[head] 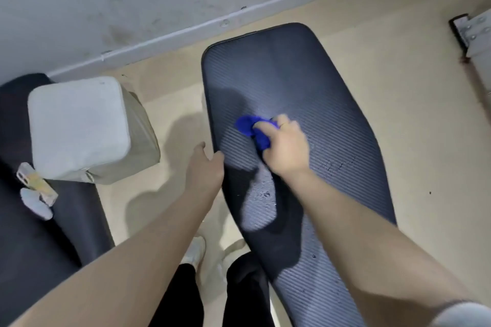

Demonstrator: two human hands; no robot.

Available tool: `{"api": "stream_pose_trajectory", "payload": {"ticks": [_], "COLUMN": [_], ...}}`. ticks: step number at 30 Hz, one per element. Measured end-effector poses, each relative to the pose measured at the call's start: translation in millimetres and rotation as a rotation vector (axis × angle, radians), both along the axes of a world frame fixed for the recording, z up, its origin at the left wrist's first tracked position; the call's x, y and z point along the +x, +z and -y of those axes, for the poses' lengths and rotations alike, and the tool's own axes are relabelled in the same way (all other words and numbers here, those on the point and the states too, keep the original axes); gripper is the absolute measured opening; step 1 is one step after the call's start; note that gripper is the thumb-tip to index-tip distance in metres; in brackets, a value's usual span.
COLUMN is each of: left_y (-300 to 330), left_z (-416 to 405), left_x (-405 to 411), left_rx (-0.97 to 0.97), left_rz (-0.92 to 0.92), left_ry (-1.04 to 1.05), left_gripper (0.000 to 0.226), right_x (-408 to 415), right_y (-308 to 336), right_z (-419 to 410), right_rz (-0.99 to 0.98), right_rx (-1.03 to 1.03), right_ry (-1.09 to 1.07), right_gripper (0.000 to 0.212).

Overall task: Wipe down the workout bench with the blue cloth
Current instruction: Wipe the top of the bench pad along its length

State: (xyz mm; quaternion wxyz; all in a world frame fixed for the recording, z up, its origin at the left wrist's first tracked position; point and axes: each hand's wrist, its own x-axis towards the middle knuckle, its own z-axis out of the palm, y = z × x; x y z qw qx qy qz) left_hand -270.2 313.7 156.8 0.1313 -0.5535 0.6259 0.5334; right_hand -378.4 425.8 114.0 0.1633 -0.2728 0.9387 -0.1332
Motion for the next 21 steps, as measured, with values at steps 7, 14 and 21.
{"api": "stream_pose_trajectory", "payload": {"ticks": [7,14,21], "left_y": [-25,-20,-33], "left_z": [9,9,16], "left_x": [21,28,50], "left_rx": [0.324,0.462,0.557], "left_rz": [-0.136,-0.167,-0.160], "left_ry": [0.105,0.171,0.210], "left_gripper": [0.035,0.028,0.035], "right_x": [45,47,94], "right_y": [-5,-2,-5], "right_z": [15,10,1], "right_rz": [0.006,0.006,0.103], "right_rx": [-0.003,0.024,-0.002], "right_ry": [-0.125,0.084,-0.108], "right_gripper": [0.039,0.039,0.031]}}
